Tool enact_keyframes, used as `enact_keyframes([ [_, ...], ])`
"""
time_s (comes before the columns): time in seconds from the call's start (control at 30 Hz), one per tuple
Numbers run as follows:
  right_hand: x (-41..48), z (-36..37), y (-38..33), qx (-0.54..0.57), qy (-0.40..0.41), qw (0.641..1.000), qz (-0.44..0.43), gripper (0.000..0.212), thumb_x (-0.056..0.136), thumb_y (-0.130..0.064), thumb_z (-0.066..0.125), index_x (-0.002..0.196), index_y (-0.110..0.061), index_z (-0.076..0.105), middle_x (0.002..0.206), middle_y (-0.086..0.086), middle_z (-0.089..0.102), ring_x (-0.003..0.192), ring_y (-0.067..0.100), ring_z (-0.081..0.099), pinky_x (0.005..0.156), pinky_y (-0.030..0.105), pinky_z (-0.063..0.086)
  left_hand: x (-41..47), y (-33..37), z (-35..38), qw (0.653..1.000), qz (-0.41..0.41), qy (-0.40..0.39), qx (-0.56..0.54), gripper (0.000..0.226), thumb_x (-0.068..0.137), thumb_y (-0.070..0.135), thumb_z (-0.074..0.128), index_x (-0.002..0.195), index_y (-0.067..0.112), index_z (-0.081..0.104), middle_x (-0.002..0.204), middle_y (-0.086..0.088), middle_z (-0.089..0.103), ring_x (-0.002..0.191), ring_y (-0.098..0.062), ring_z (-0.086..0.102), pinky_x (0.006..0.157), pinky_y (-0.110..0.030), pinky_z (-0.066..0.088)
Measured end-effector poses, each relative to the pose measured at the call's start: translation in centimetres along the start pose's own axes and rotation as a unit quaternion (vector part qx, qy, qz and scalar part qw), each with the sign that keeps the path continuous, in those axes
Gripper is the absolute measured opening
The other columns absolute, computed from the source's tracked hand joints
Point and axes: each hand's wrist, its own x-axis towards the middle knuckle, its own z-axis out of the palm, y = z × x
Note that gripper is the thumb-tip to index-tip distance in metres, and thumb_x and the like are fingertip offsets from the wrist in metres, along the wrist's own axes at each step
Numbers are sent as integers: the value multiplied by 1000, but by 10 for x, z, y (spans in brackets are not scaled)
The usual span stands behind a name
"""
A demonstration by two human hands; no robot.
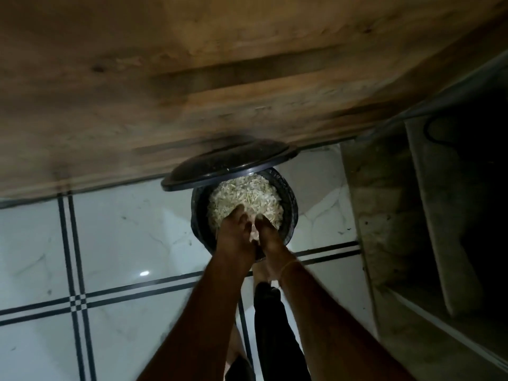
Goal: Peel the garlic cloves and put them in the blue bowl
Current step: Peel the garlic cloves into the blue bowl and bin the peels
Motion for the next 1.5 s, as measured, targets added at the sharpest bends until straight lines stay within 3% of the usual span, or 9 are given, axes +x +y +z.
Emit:
enact_keyframes([
  [0.1,-20,9,-6,-55,-32,997,-52,42,93,-64,61,134,-58,58,145,-2,56,132,21,54,113,37,45,-28,4,6,997,-22,-55,-42,35,105,42,51,121,15,67,151,-16,54,143,-33,46,119,-51,35],
  [0.23,-52,-19,-33,-111,6,993,-46,37,111,-31,49,147,-31,52,130,-2,55,103,20,62,60,15,53,-73,-1,3,996,27,-57,71,34,107,28,53,138,17,60,148,-12,55,139,-32,50,110,-54,45],
  [0.37,-129,-38,-24,-151,-11,976,-155,39,110,-33,51,148,-30,57,151,2,54,135,19,53,108,30,49,-123,-6,-11,959,139,6,247,33,107,26,55,140,18,56,138,-13,59,110,-23,60,99,-42,52],
  [0.43,-170,-48,-12,-150,6,971,-185,36,109,-37,52,144,-32,61,147,2,59,134,19,56,115,35,45,-154,-15,-18,911,213,0,353,39,108,26,55,145,15,56,147,-12,57,126,-27,58,113,-43,46],
  [0.57,-280,-78,-2,-136,55,957,-251,27,111,-33,47,130,-29,66,117,-7,72,95,-15,64,80,4,46,-255,-53,-36,780,338,-44,525,45,105,32,60,148,21,56,157,-7,50,141,-25,50,118,-40,41],
  [0.63,-343,-97,5,-120,75,947,-288,26,112,-35,47,129,-28,65,115,-14,69,101,-16,63,82,0,43,-310,-79,-43,720,382,-76,574,46,105,33,59,150,22,55,155,-5,52,141,-23,50,117,-37,41],
  [0.77,-436,-152,34,-114,159,902,-384,52,103,-59,43,140,-28,63,136,-13,64,126,1,57,106,23,45,-389,-144,-50,618,449,-128,633,45,104,34,61,148,24,57,151,2,57,141,-17,51,116,-35,42],
  [1.07,-564,-344,101,-88,340,830,-433,45,108,-51,43,132,-22,68,125,-8,65,115,5,62,99,37,55,-478,-331,-6,420,498,-274,707,38,101,34,65,139,27,63,141,4,61,132,-16,55,101,-21,37],
  [1.5,-609,-578,133,-45,474,798,-369,32,108,-38,52,133,-23,67,127,-6,66,115,12,63,98,41,53,-496,-558,98,341,474,-353,731,34,99,29,69,133,23,68,133,4,68,123,-12,61,99,-27,49],
])
